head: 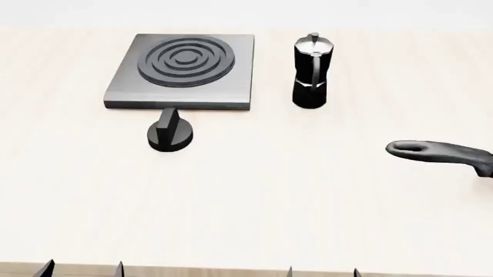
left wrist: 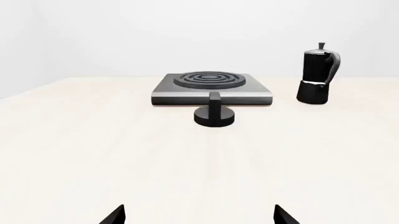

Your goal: Put the moka pot on the stove.

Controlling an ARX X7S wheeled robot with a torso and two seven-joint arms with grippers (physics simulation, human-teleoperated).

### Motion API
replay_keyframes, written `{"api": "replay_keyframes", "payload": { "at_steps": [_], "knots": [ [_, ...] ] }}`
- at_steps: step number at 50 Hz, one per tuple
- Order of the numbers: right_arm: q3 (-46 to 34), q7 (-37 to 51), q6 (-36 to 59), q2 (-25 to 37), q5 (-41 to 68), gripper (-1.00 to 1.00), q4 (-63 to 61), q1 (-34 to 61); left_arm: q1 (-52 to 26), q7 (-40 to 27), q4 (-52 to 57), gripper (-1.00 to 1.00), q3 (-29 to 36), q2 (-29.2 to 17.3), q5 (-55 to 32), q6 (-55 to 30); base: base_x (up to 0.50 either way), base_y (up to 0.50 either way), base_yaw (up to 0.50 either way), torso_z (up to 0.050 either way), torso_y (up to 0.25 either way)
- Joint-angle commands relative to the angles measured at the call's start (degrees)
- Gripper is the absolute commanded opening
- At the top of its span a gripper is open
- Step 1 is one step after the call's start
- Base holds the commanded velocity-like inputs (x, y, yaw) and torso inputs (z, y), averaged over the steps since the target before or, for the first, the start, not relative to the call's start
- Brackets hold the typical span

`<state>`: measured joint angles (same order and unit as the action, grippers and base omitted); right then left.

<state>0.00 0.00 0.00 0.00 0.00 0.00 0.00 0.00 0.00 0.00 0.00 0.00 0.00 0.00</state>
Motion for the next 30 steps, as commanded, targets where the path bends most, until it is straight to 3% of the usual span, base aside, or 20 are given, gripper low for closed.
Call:
{"api": "replay_keyframes", "payload": {
  "at_steps": [1, 30],
  "knots": [
    [-0.72, 0.72, 0.0, 0.54, 0.54, 1.0, 0.0, 0.0, -0.46, -6.45, -0.22, 1.0, 6.49, -5.45, -5.47, 0.0, 0.0, 0.0, 0.0, 0.0, 0.0],
    [-4.4, 6.49, 0.4, 4.43, 1.64, 1.0, -3.54, 0.63, -1.0, -9.19, 3.58, 1.0, 9.54, -7.89, -3.05, 0.75, 0.0, 0.0, 0.0, 0.0, 0.0]
  ]
}}
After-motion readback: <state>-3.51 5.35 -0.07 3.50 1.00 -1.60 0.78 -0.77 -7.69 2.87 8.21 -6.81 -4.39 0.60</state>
